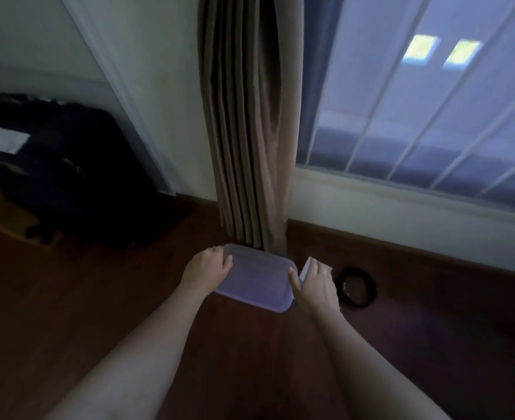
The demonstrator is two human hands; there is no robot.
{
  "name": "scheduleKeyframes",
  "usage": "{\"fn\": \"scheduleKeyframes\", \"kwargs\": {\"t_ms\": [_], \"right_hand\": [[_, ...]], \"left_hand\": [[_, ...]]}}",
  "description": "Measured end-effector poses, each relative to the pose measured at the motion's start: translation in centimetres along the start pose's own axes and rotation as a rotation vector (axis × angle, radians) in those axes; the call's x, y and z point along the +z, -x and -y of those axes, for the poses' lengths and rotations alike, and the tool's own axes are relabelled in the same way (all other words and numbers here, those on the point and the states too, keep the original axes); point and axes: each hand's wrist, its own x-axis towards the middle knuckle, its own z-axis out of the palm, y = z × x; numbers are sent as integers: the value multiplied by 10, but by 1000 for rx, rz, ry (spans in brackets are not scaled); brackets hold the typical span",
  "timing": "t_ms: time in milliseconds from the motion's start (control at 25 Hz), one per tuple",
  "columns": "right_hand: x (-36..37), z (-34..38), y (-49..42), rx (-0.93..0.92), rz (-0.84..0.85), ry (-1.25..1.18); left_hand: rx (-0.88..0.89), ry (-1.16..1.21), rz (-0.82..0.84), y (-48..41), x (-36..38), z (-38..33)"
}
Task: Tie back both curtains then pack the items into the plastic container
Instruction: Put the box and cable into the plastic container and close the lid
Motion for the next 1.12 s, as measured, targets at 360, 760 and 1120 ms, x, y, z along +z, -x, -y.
{"fn": "scheduleKeyframes", "kwargs": {"t_ms": [360, 760, 1120], "right_hand": [[253, -130, -133, 48, -71, -1], [339, -164, -197, 80, -41, -251], [288, -224, -118, 2, -14, -237]], "left_hand": [[-184, 43, -64, -119, 263, 109], [-378, 328, 3, -168, 349, 159], [-280, 443, 317, -129, 318, 159]]}}
